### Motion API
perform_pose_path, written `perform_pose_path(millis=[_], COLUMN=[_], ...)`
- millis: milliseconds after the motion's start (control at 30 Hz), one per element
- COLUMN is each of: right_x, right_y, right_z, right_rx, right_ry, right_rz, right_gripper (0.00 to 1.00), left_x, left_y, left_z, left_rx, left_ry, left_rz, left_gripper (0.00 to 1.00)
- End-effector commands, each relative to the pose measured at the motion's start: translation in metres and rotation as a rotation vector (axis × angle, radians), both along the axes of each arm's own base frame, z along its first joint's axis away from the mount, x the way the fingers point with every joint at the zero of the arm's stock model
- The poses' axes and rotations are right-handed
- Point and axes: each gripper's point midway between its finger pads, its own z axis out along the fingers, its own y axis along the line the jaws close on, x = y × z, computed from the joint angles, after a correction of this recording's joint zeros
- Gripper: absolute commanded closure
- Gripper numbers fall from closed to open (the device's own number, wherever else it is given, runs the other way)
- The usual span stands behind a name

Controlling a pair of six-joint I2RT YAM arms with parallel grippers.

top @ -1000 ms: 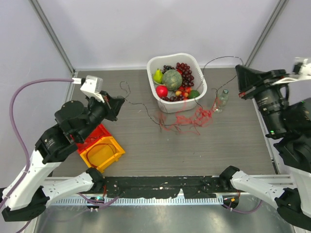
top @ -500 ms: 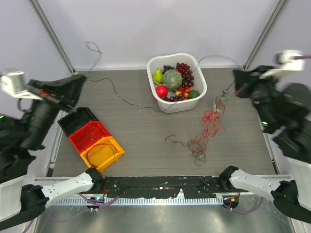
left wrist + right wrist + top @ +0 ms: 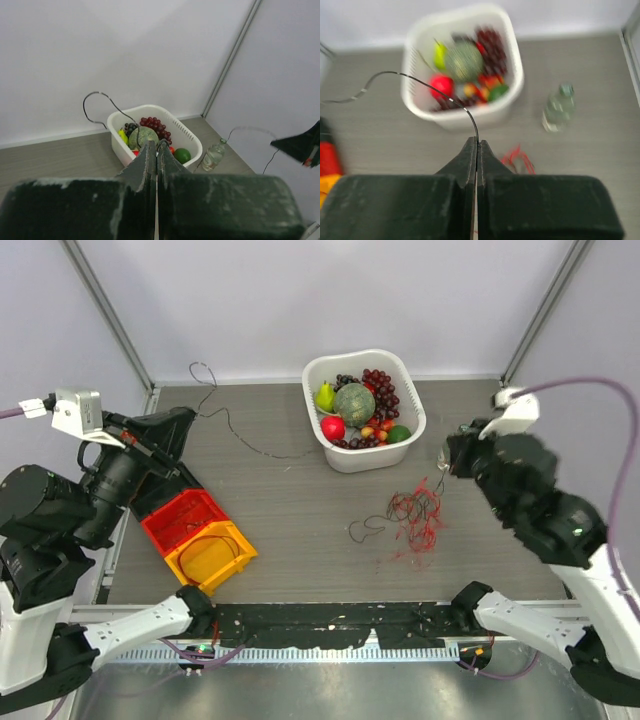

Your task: Untangle the cables

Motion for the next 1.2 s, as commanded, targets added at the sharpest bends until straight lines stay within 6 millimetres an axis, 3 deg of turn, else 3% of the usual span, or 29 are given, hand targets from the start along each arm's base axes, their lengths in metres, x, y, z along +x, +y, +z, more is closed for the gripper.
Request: perform_pose_path(millis=[0,33,133,167,200,233,267,300,333,367,400,433,467,500,533,600,667,800,933,1167], right_x=[-0.045,-0.054,-0.041,-0.030,-0.031,-0.020,-0.022,-0.015,-0.017,-0.014,-0.015,-0.015,-0.021,-0.021,-0.023,-0.024,-0.023,-0.020,-0.020,-0.042], right_y=[-0.011,-0.004,0.035,0.049,0.052,0.067,0.069,0.085,0.089,0.100,0.105,0.115,0.126,0.134,0.143,0.158,0.174,0.197,0.220,0.243], right_z=[0.201,0.220,0.212,0.187,0.179,0.144,0.142,0.106,0.100,0.074,0.068,0.043,0.044,0.022,0.020,-0.003,-0.041,-0.093,-0.131,-0.166], right_rx=[0.284,0.318,0.346,0.321,0.339,0.313,0.343,0.328,0.345,0.356,0.379,0.390,0.421,0.433,0.452,0.476,0.481,0.503,0.510,0.447], right_ry=[-0.434,-0.465,-0.396,-0.331,-0.316,-0.239,-0.250,-0.177,-0.184,-0.125,-0.126,-0.072,-0.074,-0.022,-0.018,0.046,0.140,0.273,0.341,0.406], right_rz=[0.132,0.196,0.317,0.338,0.347,0.366,0.379,0.414,0.437,0.462,0.482,0.510,0.578,0.595,0.639,0.693,0.733,0.777,0.825,0.920], right_gripper=[1.00,0.99,0.99,0.99,0.99,0.99,1.00,0.99,1.00,0.99,0.99,0.99,0.99,0.99,0.99,0.99,0.99,1.00,0.99,0.99], left_x=[-0.016,-0.017,-0.021,-0.022,-0.021,-0.019,-0.017,-0.015,-0.012,-0.009,-0.007,-0.006,-0.005,-0.005,-0.008,-0.012,-0.012,-0.002,0.011,0.008], left_y=[0.015,0.012,-0.011,-0.019,-0.025,-0.031,-0.036,-0.042,-0.048,-0.054,-0.060,-0.066,-0.073,-0.081,-0.091,-0.111,-0.127,-0.142,-0.146,-0.158], left_z=[0.025,0.022,0.008,0.004,-0.002,-0.008,-0.016,-0.025,-0.036,-0.048,-0.061,-0.073,-0.087,-0.100,-0.115,-0.143,-0.171,-0.228,-0.274,-0.311], left_rx=[-0.066,-0.072,-0.061,-0.046,-0.033,-0.020,-0.004,0.014,0.032,0.054,0.074,0.089,0.103,0.111,0.111,0.110,0.107,0.115,0.195,0.238], left_ry=[-0.062,-0.057,-0.035,-0.023,-0.003,0.021,0.043,0.067,0.093,0.120,0.147,0.172,0.196,0.215,0.236,0.274,0.326,0.434,0.522,0.563], left_rz=[-0.010,-0.029,-0.131,-0.165,-0.185,-0.199,-0.211,-0.221,-0.230,-0.241,-0.254,-0.268,-0.292,-0.323,-0.366,-0.455,-0.507,-0.504,-0.456,-0.515], left_gripper=[1.00,1.00,1.00,1.00,1.00,1.00,1.00,1.00,1.00,1.00,1.00,1.00,1.00,1.00,1.00,1.00,1.00,1.00,1.00,1.00])
